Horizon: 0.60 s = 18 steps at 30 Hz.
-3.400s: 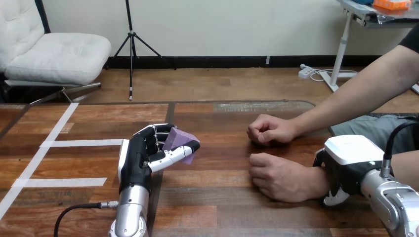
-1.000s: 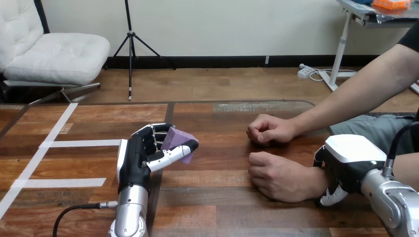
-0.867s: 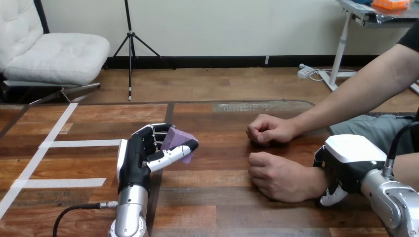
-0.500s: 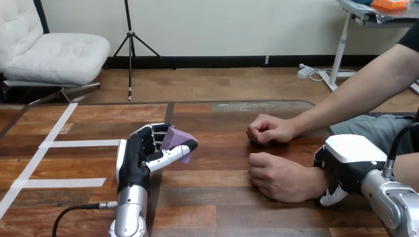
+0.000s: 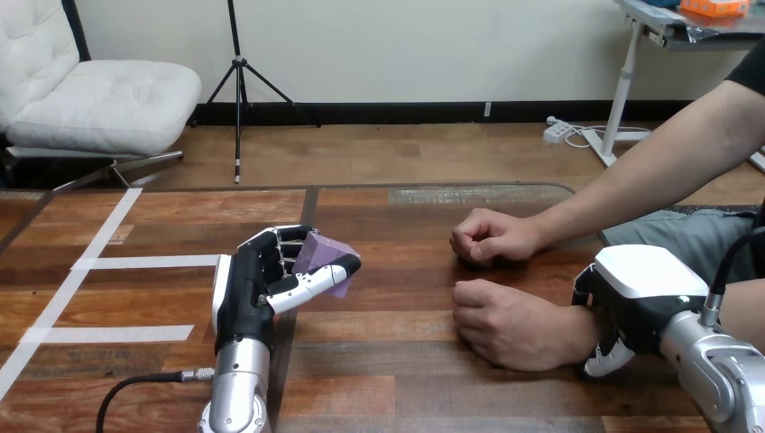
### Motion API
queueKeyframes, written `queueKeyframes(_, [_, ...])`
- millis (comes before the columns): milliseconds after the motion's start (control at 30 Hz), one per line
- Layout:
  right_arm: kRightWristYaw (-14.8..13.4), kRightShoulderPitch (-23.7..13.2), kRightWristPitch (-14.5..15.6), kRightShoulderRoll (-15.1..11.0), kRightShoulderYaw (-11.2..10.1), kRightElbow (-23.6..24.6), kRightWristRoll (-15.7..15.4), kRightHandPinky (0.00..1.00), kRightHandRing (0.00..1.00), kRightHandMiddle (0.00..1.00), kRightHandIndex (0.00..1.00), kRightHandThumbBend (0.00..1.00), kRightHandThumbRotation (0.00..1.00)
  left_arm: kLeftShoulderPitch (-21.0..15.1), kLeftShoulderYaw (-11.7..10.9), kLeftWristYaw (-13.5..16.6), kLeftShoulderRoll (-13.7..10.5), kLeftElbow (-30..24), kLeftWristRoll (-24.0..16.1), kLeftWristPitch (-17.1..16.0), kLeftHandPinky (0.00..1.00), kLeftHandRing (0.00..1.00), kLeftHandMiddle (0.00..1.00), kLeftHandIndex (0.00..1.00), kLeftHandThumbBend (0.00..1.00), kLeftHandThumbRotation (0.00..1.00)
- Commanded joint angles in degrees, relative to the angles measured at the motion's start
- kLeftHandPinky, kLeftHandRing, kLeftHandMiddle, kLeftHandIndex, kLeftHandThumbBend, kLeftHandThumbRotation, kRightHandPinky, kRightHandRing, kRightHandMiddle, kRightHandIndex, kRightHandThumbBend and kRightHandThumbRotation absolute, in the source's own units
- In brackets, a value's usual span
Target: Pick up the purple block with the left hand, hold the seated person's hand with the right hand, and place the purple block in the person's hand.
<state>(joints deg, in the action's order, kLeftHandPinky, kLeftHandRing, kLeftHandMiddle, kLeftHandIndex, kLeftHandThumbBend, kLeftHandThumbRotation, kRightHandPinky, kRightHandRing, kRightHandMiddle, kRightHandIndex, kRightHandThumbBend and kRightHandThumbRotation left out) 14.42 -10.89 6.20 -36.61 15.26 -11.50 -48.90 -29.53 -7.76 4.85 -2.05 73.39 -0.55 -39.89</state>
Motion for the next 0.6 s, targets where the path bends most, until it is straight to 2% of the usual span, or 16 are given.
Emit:
queueKeyframes(0, [-0.69, 0.52, -0.35, -1.41, -1.35, 1.10, 1.44, 0.40, 0.49, 0.54, 0.53, 0.77, 0.00, -4.07, -0.11, -0.71, 0.07, -3.26, 0.23, -1.19, 0.37, 0.43, 0.48, 0.49, 0.84, 0.00])
queueKeyframes(233, [0.08, 0.36, 0.16, -1.49, -2.42, 3.88, 2.46, 0.41, 0.49, 0.55, 0.54, 0.76, 0.00, -4.26, -0.06, -0.84, 0.25, -3.32, 0.15, -1.35, 0.37, 0.43, 0.48, 0.50, 0.84, 0.00])
queueKeyframes(567, [1.47, -0.25, 1.43, -1.78, -3.12, 7.47, 2.33, 0.41, 0.49, 0.55, 0.54, 0.77, 0.00, -4.62, -0.13, -1.26, 0.63, -3.37, 0.35, -1.35, 0.38, 0.43, 0.48, 0.50, 0.83, 0.00])
